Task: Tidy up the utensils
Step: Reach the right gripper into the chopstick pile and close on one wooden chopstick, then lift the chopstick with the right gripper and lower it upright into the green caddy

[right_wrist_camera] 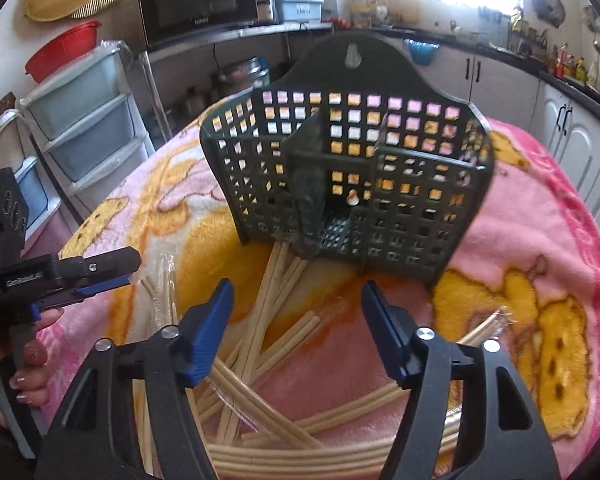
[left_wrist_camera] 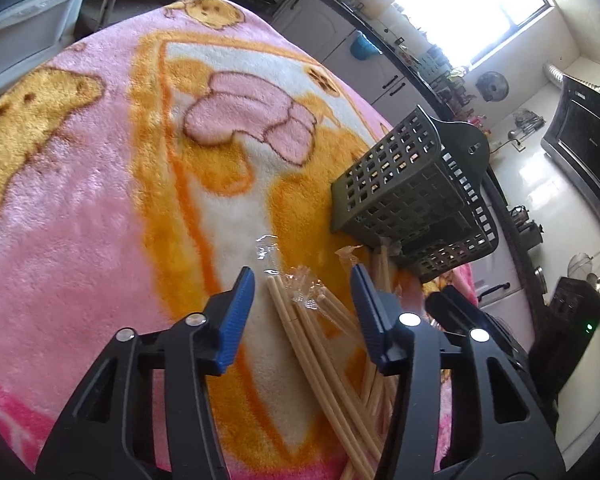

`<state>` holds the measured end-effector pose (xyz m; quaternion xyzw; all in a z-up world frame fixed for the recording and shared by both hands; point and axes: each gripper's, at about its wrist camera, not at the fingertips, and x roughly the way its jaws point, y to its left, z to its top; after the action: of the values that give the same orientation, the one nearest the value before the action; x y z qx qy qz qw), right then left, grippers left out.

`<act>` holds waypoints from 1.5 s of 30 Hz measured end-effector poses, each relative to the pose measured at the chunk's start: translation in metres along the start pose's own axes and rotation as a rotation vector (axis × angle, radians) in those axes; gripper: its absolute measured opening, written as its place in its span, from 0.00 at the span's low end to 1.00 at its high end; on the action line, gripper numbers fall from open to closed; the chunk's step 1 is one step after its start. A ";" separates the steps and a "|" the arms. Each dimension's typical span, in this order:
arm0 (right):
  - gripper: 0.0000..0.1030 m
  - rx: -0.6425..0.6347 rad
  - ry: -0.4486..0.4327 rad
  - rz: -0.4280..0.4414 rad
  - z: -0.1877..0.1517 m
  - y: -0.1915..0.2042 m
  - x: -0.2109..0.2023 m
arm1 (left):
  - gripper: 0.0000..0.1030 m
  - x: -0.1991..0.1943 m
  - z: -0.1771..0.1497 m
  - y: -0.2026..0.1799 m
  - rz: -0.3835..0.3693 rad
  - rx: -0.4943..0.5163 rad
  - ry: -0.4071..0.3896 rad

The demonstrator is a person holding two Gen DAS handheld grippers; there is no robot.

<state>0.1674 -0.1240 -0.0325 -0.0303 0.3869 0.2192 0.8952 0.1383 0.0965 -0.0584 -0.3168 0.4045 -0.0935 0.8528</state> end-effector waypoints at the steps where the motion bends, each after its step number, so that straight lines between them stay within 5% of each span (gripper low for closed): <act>1: 0.56 -0.006 0.011 -0.003 0.001 0.002 0.004 | 0.35 0.001 0.000 0.000 -0.006 -0.002 0.003; 14: 0.38 0.033 0.128 0.006 0.014 0.014 0.050 | 0.08 0.014 0.002 0.001 -0.072 -0.012 0.040; 22: 0.14 0.043 0.132 -0.003 0.019 0.010 0.055 | 0.04 0.011 0.005 0.002 -0.108 -0.008 0.034; 45: 0.10 0.037 -0.146 0.122 0.045 -0.013 -0.044 | 0.03 -0.027 0.043 -0.057 -0.225 0.115 -0.105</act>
<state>0.1764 -0.1421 0.0286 0.0259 0.3256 0.2680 0.9064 0.1582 0.0832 0.0146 -0.3154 0.3151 -0.1947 0.8737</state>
